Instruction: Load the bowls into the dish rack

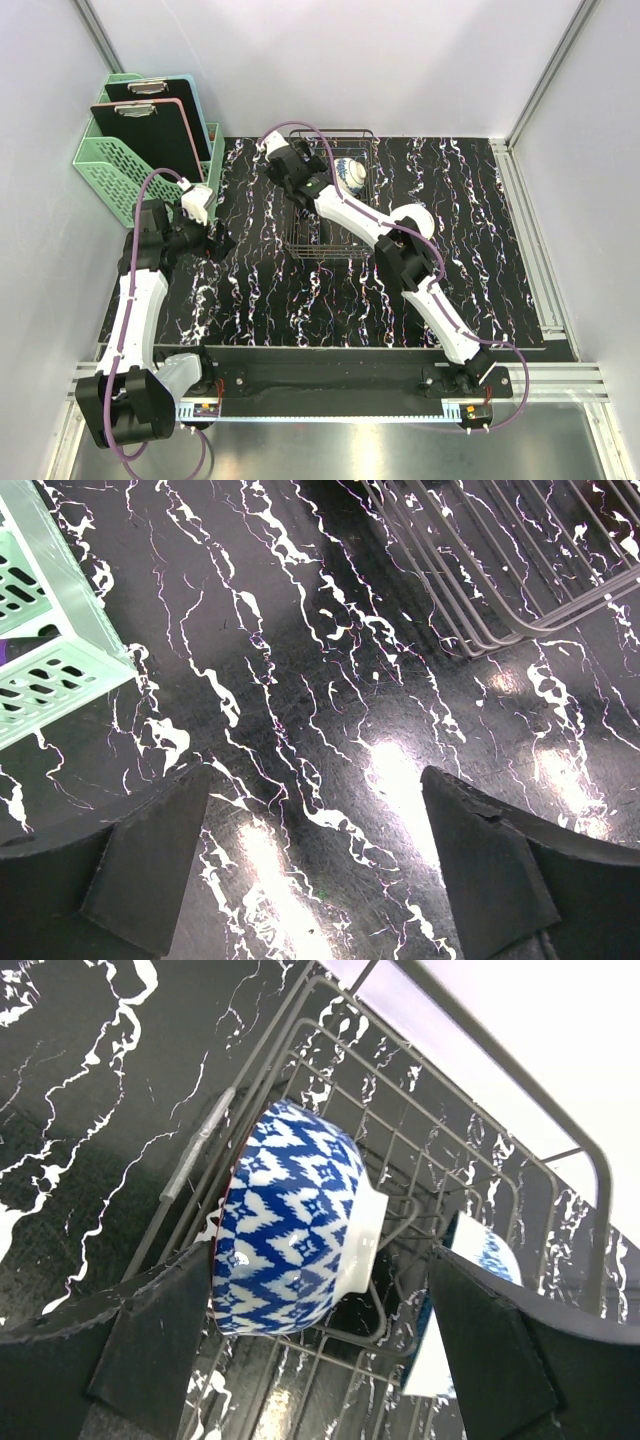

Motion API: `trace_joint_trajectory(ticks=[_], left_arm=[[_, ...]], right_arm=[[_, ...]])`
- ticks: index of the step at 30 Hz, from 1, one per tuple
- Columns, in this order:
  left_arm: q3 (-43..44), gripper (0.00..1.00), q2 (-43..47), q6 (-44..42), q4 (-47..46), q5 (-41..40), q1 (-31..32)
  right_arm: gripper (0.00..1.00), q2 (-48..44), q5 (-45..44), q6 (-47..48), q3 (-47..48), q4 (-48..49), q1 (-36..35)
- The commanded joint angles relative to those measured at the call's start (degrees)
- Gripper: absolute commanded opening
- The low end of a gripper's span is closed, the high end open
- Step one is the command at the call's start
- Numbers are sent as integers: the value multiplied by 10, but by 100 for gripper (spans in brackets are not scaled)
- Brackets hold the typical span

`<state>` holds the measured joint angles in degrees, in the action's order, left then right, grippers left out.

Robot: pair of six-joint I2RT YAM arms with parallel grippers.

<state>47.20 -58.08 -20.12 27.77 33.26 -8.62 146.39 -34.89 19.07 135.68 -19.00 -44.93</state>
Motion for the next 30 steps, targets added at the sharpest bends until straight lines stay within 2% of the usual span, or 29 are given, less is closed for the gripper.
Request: trace_joint_trajectory(ticks=[1, 11, 14, 18, 20, 24, 30], left_arm=[[20, 95, 7, 0, -11, 21, -3], [38, 96, 19, 3, -9, 23, -3], [45, 97, 21, 3, -5, 16, -3], [67, 98, 7, 2, 3, 0, -3], [76, 98, -3, 0, 8, -5, -3], [87, 99, -15, -6, 13, 5, -3], [96, 99, -40, -4, 11, 25, -1]], right_arm=[[93, -94, -12, 4, 2, 13, -5], [95, -140, 42, -32, -82, -23, -5], [95, -168, 43, -41, -97, -30, -1], [94, -251, 96, -89, -135, -57, 28], [94, -280, 129, -115, -144, -97, 66], [92, -373, 297, -156, -199, -149, 155], [93, -496, 338, -95, -365, -163, 251]])
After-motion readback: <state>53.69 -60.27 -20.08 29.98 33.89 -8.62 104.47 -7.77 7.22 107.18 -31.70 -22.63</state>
